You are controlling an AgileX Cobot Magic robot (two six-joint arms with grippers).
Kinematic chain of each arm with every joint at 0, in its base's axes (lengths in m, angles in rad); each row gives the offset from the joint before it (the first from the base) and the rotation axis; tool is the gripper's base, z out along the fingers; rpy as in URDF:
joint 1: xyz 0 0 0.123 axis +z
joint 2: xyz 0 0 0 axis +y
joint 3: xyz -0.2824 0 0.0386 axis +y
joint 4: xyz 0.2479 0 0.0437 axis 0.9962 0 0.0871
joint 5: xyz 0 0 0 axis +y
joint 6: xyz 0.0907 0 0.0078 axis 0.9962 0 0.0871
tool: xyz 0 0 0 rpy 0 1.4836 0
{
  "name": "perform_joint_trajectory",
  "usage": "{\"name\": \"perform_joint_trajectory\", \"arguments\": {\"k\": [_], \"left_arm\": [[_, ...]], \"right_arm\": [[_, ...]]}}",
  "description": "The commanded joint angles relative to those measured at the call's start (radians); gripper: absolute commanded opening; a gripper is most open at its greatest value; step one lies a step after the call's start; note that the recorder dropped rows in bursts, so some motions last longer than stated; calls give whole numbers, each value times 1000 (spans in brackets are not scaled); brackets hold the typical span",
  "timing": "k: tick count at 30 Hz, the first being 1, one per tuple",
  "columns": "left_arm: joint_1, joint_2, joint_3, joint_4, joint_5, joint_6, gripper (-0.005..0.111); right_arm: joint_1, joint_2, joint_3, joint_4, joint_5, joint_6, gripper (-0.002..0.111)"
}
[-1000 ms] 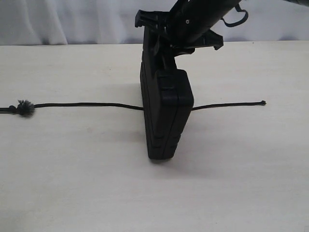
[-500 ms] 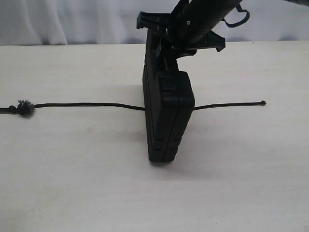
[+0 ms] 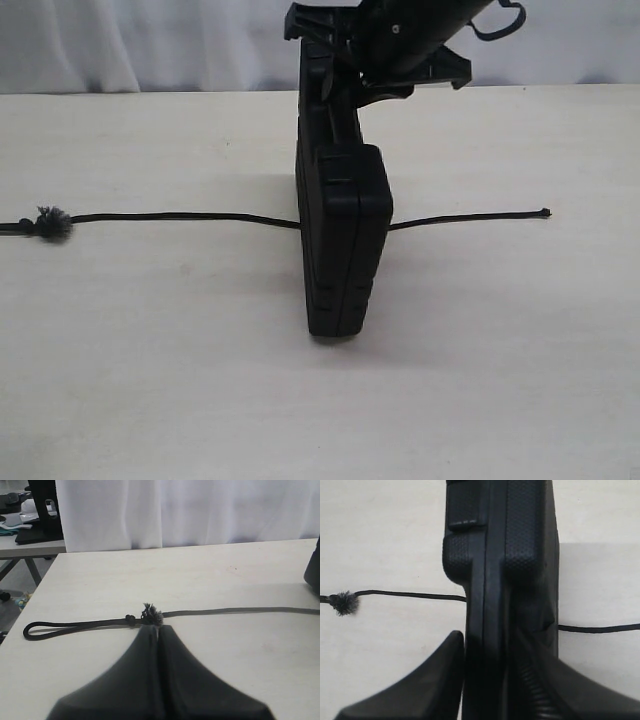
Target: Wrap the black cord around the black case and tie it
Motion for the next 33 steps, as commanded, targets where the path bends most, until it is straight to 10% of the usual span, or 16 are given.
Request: {"name": "perform_joint_trajectory", "arguments": {"k": [1, 20, 25, 33], "left_arm": [[-3, -2, 2, -7, -16, -1, 0], [-3, -2, 2, -7, -16, -1, 0], [-3, -2, 2, -7, -16, -1, 0], [-3, -2, 2, -7, -16, -1, 0]], "right_arm": [[-1, -7, -4, -35, 2, 6, 32], [-1, -7, -4, -86, 78, 23, 32], [-1, -7, -4, -79, 88, 21, 4], [5, -7, -4, -63, 88, 65, 4]]}}
